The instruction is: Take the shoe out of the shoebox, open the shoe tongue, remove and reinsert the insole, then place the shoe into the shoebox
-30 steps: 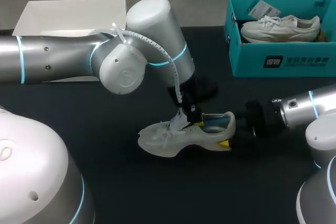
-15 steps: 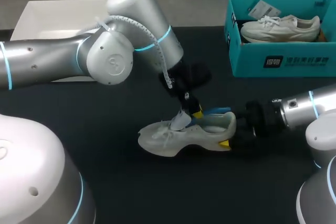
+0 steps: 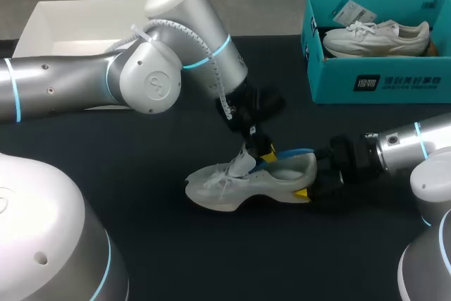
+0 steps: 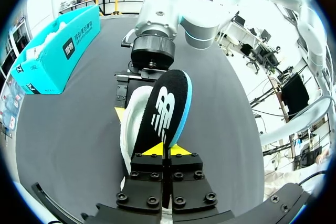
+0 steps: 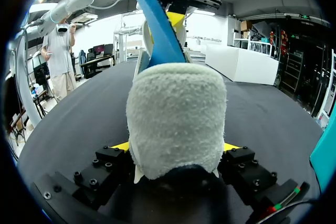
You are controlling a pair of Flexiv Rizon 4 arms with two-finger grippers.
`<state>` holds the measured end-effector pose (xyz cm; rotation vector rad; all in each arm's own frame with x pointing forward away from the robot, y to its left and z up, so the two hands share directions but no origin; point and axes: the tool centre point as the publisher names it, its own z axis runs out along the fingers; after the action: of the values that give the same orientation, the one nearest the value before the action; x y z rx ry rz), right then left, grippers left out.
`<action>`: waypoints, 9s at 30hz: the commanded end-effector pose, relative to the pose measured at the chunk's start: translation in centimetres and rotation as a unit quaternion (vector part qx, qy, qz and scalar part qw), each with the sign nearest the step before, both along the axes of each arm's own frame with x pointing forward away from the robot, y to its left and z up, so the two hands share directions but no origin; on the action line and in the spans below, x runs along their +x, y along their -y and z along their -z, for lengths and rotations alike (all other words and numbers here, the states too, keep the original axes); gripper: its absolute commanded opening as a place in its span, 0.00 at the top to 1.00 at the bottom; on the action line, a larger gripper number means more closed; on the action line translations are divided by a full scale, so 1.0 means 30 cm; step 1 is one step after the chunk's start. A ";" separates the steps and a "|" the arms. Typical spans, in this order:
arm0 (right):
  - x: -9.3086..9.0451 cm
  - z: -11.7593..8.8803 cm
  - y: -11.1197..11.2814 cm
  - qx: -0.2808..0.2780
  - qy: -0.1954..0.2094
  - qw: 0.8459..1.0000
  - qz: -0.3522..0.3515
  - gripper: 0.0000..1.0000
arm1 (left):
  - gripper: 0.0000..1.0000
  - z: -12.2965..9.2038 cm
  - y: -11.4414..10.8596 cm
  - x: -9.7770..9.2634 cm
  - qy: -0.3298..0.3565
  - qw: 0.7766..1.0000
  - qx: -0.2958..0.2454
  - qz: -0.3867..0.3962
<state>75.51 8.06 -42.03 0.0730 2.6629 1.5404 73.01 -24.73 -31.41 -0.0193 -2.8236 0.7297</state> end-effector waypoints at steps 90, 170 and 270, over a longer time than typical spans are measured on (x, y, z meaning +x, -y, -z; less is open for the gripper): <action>-0.003 -0.002 -0.004 -0.002 0.000 1.000 0.001 1.00 | 1.00 -0.177 0.056 -0.032 0.008 0.987 -0.133 -0.088; -0.003 -0.002 -0.004 -0.002 0.000 1.000 0.001 1.00 | 1.00 -0.866 0.021 -0.293 -0.350 0.847 -0.387 -0.104; -0.030 -0.237 0.041 -0.305 -0.098 0.947 0.022 0.00 | 1.00 -1.167 -0.122 -0.425 -0.417 0.779 -0.463 -0.074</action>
<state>74.97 6.67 -35.66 0.2653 3.0572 0.9271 60.35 -21.03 3.61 0.2884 -1.4435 1.5913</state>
